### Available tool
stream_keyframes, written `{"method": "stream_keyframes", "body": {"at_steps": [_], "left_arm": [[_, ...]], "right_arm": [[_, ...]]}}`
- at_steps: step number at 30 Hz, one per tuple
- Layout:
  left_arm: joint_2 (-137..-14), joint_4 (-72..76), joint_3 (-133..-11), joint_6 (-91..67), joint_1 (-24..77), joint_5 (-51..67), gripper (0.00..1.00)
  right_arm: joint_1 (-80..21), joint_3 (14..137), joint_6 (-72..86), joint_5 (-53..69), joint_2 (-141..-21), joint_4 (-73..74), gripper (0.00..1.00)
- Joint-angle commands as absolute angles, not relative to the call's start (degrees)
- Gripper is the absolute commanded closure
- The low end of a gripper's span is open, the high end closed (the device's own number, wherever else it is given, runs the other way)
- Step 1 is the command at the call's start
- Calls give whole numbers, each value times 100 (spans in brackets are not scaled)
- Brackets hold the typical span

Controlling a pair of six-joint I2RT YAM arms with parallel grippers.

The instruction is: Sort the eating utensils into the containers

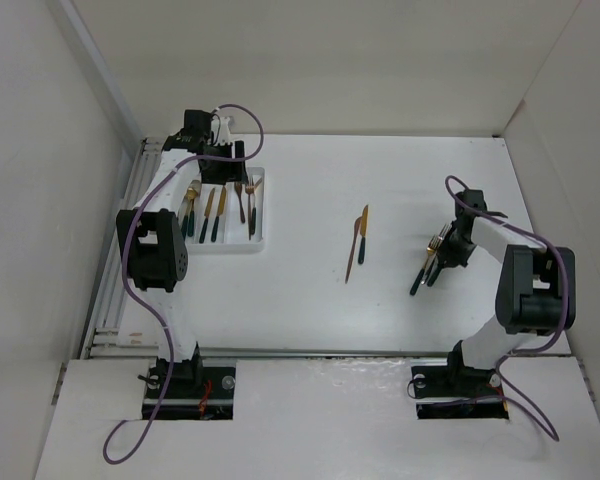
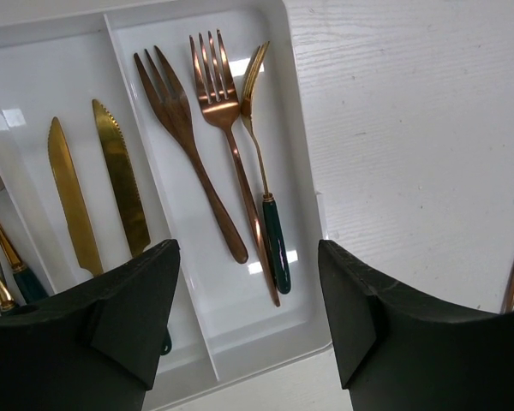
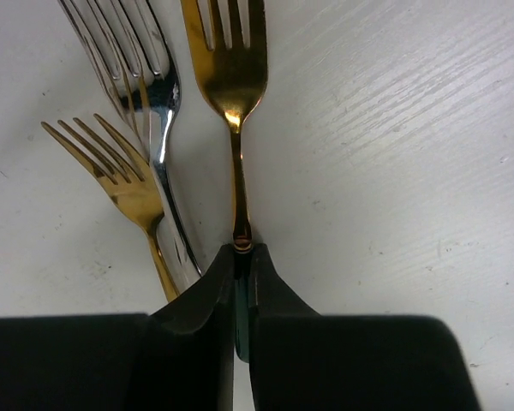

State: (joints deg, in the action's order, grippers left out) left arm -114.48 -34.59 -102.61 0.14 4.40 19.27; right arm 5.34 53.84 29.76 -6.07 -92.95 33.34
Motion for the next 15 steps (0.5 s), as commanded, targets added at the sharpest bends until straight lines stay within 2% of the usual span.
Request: {"method": "stream_keyframes", "body": {"at_steps": [1,8,12,15], "left_arm": [[-11127,-3498,-10213,79,431,1951,37],[-11074,-3753,-10617,518,650,2459,29],[-11021,-4051,-10907,913,1018,3198,25],[-10969,-4350,-11197,1256,1413,3776,24]], "right_arm": [[562,5457,3076,-1202,-9124,3375,100],[125,6309,3182,-2125,-7709,3647,100],[-673,7178,3234,-2005,-7479,3437,100],[-1315,7610,3550,-1479,-7821,3121,100]]}}
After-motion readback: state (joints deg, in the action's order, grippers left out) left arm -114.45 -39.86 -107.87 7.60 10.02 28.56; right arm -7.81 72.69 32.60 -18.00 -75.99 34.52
